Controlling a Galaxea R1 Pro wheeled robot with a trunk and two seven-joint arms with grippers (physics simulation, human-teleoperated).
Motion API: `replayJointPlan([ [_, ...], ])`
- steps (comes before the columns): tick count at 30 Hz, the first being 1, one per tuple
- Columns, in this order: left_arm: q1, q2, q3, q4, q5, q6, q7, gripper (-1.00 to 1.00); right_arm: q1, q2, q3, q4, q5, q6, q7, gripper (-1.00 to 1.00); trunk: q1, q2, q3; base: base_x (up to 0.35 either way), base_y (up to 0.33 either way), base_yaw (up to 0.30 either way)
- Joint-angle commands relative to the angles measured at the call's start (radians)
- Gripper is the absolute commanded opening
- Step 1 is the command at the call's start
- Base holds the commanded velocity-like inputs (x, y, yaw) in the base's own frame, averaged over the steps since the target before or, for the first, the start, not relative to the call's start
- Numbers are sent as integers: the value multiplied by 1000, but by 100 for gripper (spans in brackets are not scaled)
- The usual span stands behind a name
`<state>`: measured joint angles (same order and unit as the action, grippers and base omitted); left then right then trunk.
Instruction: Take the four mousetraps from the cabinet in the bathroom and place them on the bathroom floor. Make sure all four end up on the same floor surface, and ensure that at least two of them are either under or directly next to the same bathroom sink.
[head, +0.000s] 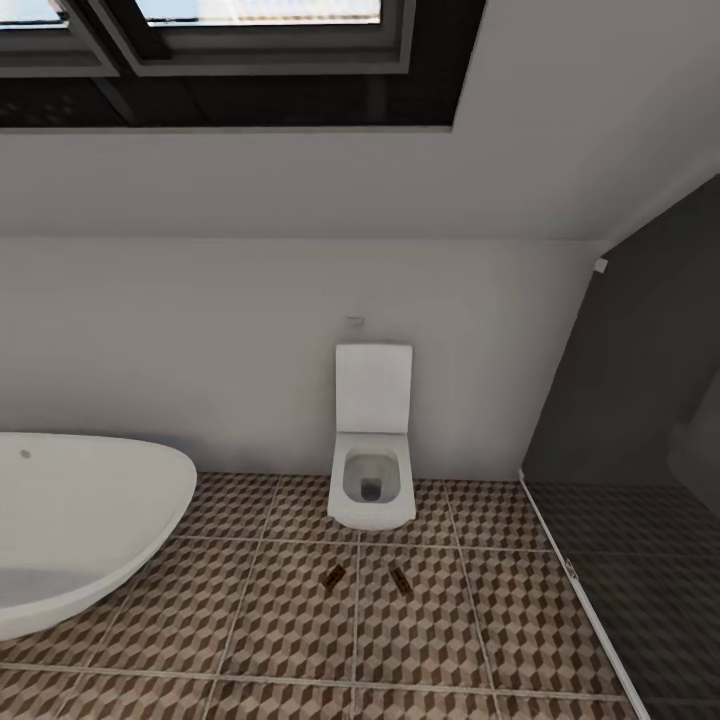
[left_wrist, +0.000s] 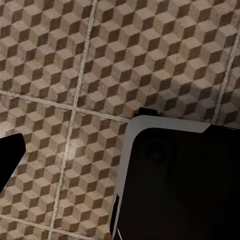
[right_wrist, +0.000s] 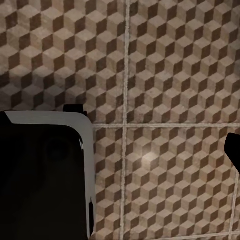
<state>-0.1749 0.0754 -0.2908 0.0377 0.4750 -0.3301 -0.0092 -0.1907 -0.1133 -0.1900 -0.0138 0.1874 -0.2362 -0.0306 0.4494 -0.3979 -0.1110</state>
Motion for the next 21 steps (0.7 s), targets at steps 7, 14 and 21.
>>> replayJointPlan([
  [7,-2,-1,-9,3,7,-6,-1,100,-1,0,-7,1,10,-3,-3,100,1,-2,-2,0,0,0],
  [14,-1,-1,-9,3,7,-5,-1,100,-1,0,-8,1,10,-4,-3,100,1,-2,-2,0,0,0],
  [21,-2,-1,-9,4,7,-4,-2,100,-1,0,-8,1,10,-3,-3,100,1,-2,-2,0,0,0],
])
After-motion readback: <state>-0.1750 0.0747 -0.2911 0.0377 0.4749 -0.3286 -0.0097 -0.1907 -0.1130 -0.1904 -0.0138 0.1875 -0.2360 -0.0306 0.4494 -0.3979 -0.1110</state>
